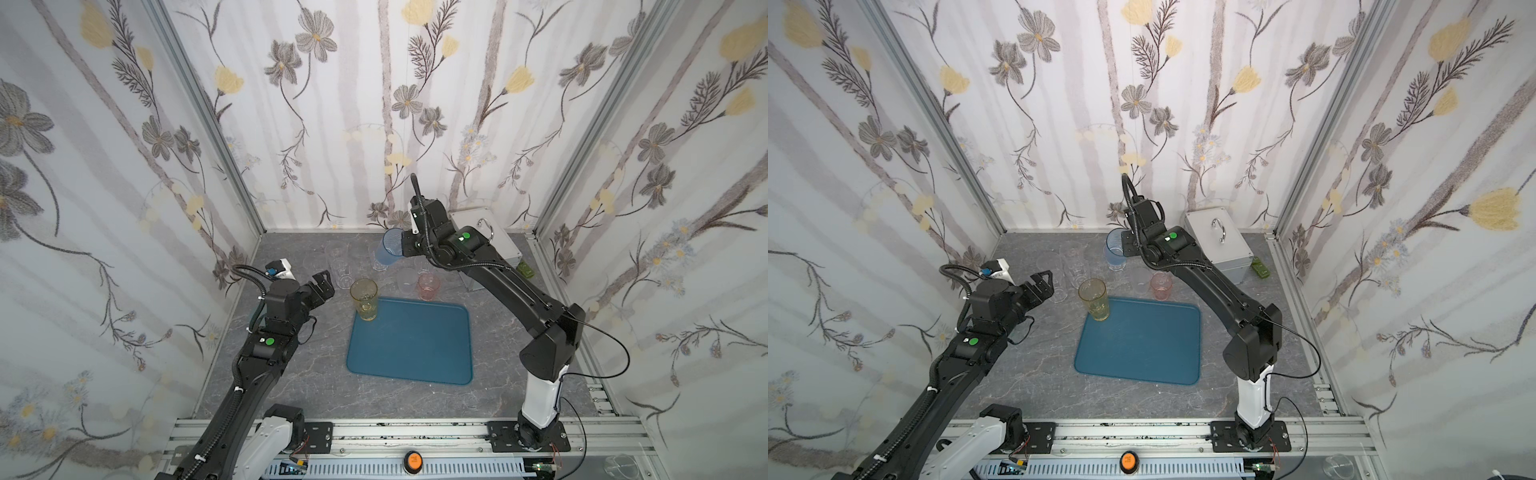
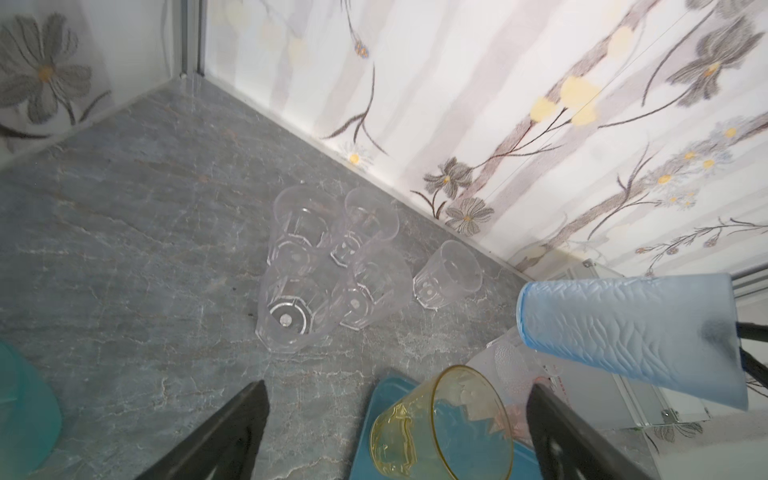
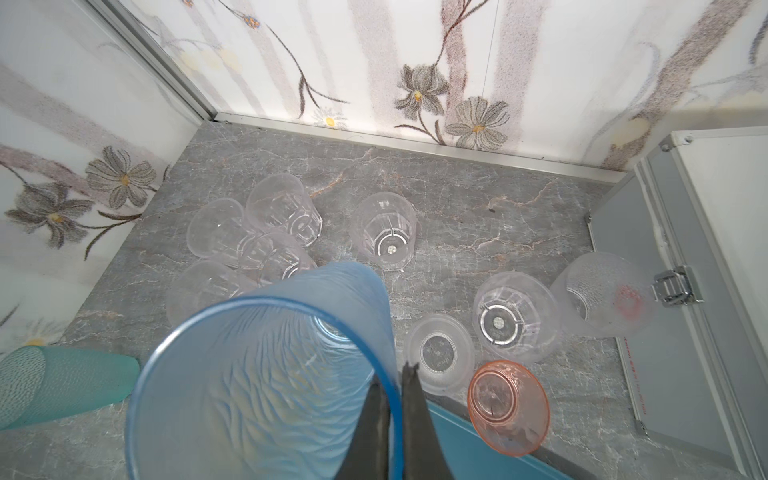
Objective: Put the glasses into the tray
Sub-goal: 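Grasp the blue glass with the right gripper and lift it toward the tray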
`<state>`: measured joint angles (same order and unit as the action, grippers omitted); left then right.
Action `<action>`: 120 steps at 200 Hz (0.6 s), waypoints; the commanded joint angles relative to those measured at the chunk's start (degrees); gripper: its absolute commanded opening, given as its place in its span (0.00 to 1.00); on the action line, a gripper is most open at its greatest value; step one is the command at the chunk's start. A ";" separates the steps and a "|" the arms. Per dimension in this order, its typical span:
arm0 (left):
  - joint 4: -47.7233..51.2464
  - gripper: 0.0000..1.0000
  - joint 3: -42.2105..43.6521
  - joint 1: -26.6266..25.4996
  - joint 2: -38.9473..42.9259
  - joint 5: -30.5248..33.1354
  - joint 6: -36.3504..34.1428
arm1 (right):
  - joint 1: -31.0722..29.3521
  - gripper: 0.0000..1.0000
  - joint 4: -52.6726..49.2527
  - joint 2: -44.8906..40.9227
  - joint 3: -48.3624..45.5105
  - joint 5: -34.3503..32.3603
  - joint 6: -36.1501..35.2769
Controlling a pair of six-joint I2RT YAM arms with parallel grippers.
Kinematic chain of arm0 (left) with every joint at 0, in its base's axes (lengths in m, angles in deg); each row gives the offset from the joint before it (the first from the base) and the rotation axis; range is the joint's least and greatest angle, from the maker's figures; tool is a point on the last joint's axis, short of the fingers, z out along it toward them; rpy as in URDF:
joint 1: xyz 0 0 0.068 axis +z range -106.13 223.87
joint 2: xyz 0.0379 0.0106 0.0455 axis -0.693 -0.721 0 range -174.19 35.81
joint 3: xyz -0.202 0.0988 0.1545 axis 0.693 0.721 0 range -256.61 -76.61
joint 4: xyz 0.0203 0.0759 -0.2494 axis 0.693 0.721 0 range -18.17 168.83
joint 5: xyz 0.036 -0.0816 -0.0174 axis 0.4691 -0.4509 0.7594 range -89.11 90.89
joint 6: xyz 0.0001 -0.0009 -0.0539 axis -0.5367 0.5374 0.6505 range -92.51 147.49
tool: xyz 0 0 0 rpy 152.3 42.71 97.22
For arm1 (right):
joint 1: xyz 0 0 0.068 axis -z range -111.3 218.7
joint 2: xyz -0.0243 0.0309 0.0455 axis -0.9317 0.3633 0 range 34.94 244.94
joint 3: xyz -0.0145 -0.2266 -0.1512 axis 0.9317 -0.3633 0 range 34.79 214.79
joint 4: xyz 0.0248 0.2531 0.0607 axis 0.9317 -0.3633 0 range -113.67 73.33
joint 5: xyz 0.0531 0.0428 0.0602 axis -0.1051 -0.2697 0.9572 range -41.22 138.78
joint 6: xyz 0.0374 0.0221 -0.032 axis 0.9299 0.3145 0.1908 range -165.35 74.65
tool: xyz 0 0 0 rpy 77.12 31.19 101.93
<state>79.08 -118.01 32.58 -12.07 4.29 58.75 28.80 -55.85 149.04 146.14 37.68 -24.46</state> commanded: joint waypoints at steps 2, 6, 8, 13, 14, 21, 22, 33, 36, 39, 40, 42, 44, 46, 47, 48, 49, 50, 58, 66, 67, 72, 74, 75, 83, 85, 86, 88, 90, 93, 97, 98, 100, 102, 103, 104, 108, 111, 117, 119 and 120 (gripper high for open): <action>-0.92 1.00 -0.59 0.39 3.06 4.44 -3.95 | -0.39 0.00 0.08 -7.59 -8.19 -0.66 -0.25; -0.85 1.00 -0.75 0.47 3.23 4.55 -4.72 | -0.50 0.00 -0.15 -8.42 -9.43 -0.53 -0.05; -0.79 1.00 -0.84 0.48 3.25 4.48 -5.03 | -0.65 0.00 -0.37 -9.34 -10.50 -0.52 0.13; -0.56 1.00 -1.02 0.48 3.25 4.20 -5.55 | -0.95 0.00 -0.77 -10.72 -12.17 -0.58 0.47; -0.47 1.00 -1.07 0.48 3.20 4.09 -5.58 | -1.05 0.00 -0.88 -11.00 -12.67 -0.63 0.47; 0.14 0.99 -1.42 0.48 2.77 3.15 -5.65 | -1.70 0.00 -1.57 -13.10 -15.61 -0.84 1.17; 0.18 0.99 -1.45 0.48 2.73 2.91 -5.63 | -1.82 0.00 -1.63 -13.37 -16.06 -0.90 1.21; 0.53 0.96 -1.61 0.43 1.70 -0.12 -5.16 | -2.90 0.00 -2.45 -16.47 -21.05 -0.94 2.58; 0.57 0.96 -1.58 0.47 1.40 -0.93 -4.90 | -3.23 0.00 -2.73 -17.18 -22.38 -0.83 3.08; 0.53 0.95 -1.51 0.41 1.07 -1.73 -4.64 | -3.60 0.00 -2.97 -17.76 -23.59 -0.65 3.58; 0.51 0.95 -1.49 0.40 0.96 -1.99 -4.55 | -3.69 0.00 -3.12 -17.94 -24.01 -0.58 3.74; 0.49 0.94 -1.44 0.39 0.75 -2.32 -4.37 | -4.00 0.00 -3.28 -18.37 -24.80 -0.53 4.12; 0.49 0.94 -1.36 0.39 0.50 -2.87 -4.28 | -4.28 0.00 -3.52 -18.74 -25.66 -0.47 4.51; 0.49 0.94 -1.34 0.35 0.33 -3.22 -4.15 | -4.56 0.00 -3.60 -19.07 -26.43 -0.32 4.89; 0.49 0.93 -1.32 0.32 0.20 -3.44 -4.09 | -4.70 0.00 -3.70 -19.21 -26.79 -0.24 5.05; 0.49 0.93 -1.27 0.31 0.09 -3.64 -4.05 | -4.90 0.00 -3.79 -19.42 -27.10 -0.24 5.22; 0.49 0.93 -1.20 0.31 -0.06 -3.78 -4.04 | -5.09 0.00 -3.84 -19.56 -27.52 -0.24 5.40; 0.49 0.93 -1.21 0.26 -0.17 -3.90 -3.98 | -5.27 0.00 -3.86 -19.72 -27.86 -0.24 5.53; 0.49 0.92 -0.90 -0.07 -1.25 -4.67 -3.82 | -6.63 0.00 -4.42 -20.55 -30.21 -0.07 6.86; 0.49 0.92 -0.38 -0.62 -2.22 -4.60 -3.63 | -8.87 0.00 -4.44 -20.93 -32.20 -0.04 8.51; 0.49 0.92 -0.32 -0.73 -2.31 -4.57 -3.56 | -9.09 0.00 -4.34 -20.98 -32.44 -0.01 8.67; 0.38 0.92 0.09 -1.37 -2.83 -4.46 -3.27 | -10.10 0.00 -3.92 -20.95 -33.23 0.29 9.40; 0.40 0.92 0.23 -1.65 -3.08 -4.39 -3.15 | -10.50 0.00 -3.81 -20.83 -33.48 0.48 9.58; 0.40 0.92 0.25 -1.82 -3.18 -4.33 -3.15 | -10.66 0.00 -3.72 -20.71 -33.57 0.56 9.69; 0.40 0.92 0.88 -3.17 -4.06 -4.04 -2.75 | -11.95 0.00 -3.33 -19.78 -33.74 0.81 10.65; 0.40 0.92 1.06 -3.55 -4.28 -3.91 -2.60 | -12.35 0.00 -3.29 -19.42 -33.68 0.74 10.77; 0.36 0.92 1.15 -3.65 -4.44 -3.83 -2.57 | -12.55 0.00 -3.24 -19.30 -33.67 0.69 10.85; 0.32 0.92 1.33 -4.13 -4.60 -3.68 -2.47 | -12.81 0.00 -3.02 -18.99 -33.59 0.65 11.00; 0.27 0.92 1.51 -4.59 -4.77 -3.47 -2.38 | -13.22 0.00 -2.75 -18.59 -33.60 0.64 11.04; 0.23 0.92 1.77 -5.19 -5.04 -3.13 -2.31 | -13.64 0.00 -2.39 -18.07 -33.45 0.56 11.18; 0.15 0.92 2.12 -6.00 -5.29 -2.65 -2.19 | -14.18 0.00 -1.85 -17.16 -33.00 0.62 11.13; 0.14 0.92 2.21 -6.19 -5.34 -2.50 -2.14 | -14.30 0.00 -1.77 -16.94 -32.84 0.63 11.16; 0.14 0.92 2.38 -6.55 -5.46 -2.32 -2.10 | -14.50 0.00 -1.64 -16.45 -32.57 0.65 11.14; 0.12 0.92 2.54 -6.90 -5.58 -2.05 -2.02 | -14.74 0.00 -1.55 -15.95 -32.24 0.70 11.18; 0.08 0.92 2.64 -6.99 -5.57 -1.98 -1.97 | -14.84 0.00 -1.53 -15.68 -32.07 0.76 11.19; 0.07 0.92 2.69 -7.17 -5.56 -1.90 -1.94 | -14.94 0.00 -1.57 -15.41 -31.94 0.78 11.15; 0.05 0.92 2.96 -7.65 -5.54 -1.67 -1.64 | -15.38 0.00 -1.56 -14.28 -31.04 0.81 11.13; 0.05 0.92 3.18 -7.95 -5.41 -1.57 -1.50 | -15.81 0.00 -1.44 -13.32 -30.46 0.77 11.12; 0.05 0.92 3.70 -8.29 -4.94 -1.45 -1.03 | -16.50 0.00 -1.59 -11.63 -29.10 0.50 10.96; 0.01 0.92 3.83 -8.30 -4.70 -1.51 -0.88 | -16.72 0.00 -1.77 -10.94 -28.60 0.29 10.90; -0.02 0.92 3.90 -8.31 -4.65 -1.49 -0.78 | -16.89 0.00 -1.82 -10.67 -28.36 0.24 10.83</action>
<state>80.08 -115.43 25.65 -17.38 1.12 55.85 14.09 -61.03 133.79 114.16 38.95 -15.57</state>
